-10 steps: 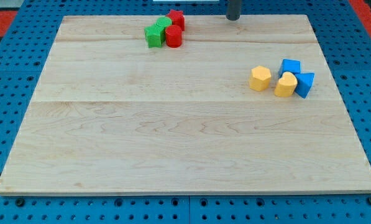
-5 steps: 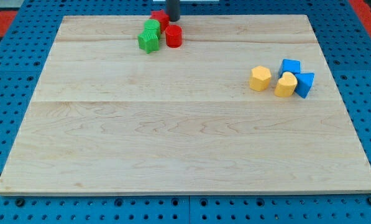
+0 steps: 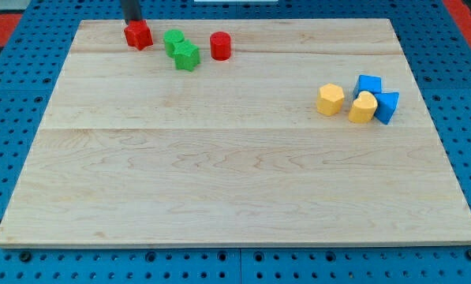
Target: Push the red star towards center
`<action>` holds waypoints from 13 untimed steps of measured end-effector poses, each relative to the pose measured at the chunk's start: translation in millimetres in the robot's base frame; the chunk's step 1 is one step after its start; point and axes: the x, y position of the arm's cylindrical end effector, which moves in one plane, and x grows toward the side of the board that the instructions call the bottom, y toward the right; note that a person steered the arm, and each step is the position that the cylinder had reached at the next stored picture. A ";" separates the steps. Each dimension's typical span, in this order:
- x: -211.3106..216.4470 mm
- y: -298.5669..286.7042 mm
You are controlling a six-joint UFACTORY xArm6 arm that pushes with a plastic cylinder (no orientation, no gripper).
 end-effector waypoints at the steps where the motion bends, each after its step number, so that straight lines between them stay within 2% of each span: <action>1: 2.0 23.5; 2: 8.5 21.7; 3: 4.0 -31.1; 4: 17.1 -27.4; 5: 0.1 9.7; 6: 6.2 12.1; 7: 23.7 -4.5; 8: 59.2 -4.1; 10: 68.3 38.1; 12: 126.6 53.1; 13: 134.0 83.2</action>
